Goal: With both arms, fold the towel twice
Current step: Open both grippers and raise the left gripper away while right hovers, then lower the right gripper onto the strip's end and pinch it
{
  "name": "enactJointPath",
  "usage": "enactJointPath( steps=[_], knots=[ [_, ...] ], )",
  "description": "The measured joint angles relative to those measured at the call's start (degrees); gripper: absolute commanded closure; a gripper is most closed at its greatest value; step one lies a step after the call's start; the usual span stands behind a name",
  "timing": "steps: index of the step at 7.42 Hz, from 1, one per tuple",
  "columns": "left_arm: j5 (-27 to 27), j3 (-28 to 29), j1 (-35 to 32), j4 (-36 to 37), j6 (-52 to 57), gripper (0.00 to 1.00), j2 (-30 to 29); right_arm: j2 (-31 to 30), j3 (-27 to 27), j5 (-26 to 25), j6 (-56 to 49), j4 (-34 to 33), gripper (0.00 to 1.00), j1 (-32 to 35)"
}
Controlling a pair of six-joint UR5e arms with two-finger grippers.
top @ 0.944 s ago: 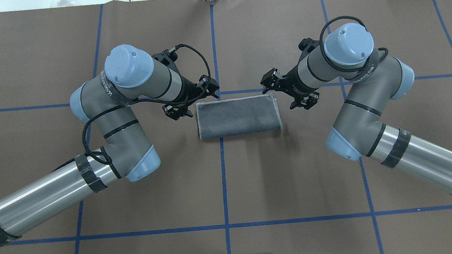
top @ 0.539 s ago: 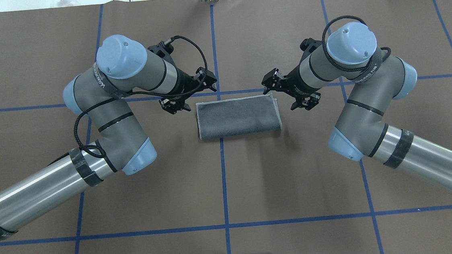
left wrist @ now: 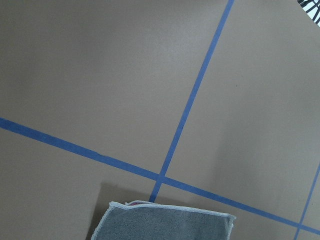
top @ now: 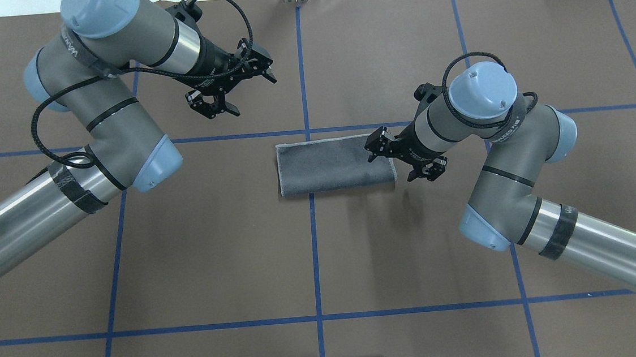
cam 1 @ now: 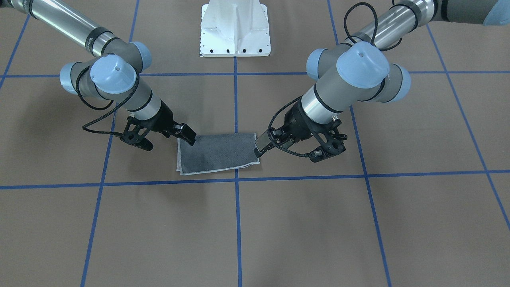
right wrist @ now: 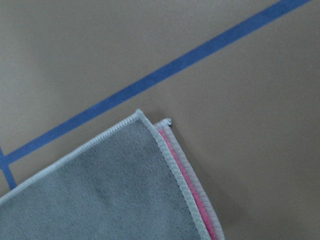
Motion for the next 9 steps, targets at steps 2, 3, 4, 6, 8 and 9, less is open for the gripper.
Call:
enactJointPath(
  steps=[2,3,4,6,8,9],
  knots=[
    [-0.06,-0.04,-0.34,0.00,-0.03,0.00,0.02,-0.21,-0.12,-0.01,-0.03,-1.11,0.45,-0.48],
    [-0.06,-0.02,-0.42,0.00,-0.04,0.00,0.07,-0.15,-0.13,-0.22,-0.03,-1.64,0.61,-0.52],
    [-0.06,0.01,-0.48,0.00,-0.04,0.00,0.14,-0.09,-0.12,-0.39,-0.03,-1.87,0.73,-0.55],
    [-0.04,0.04,-0.54,0.00,-0.01,0.00,0.27,0.06,-0.19,-0.69,-0.03,-2.04,1.00,-0.57],
    [0.05,0.05,-0.56,0.00,-0.04,0.00,0.30,0.16,-0.20,-0.72,-0.04,-2.11,1.00,-0.50],
    [0.05,0.04,-0.68,0.00,-0.04,0.00,0.27,0.17,-0.08,-0.46,-0.04,-2.12,1.00,-0.17]
  ],
)
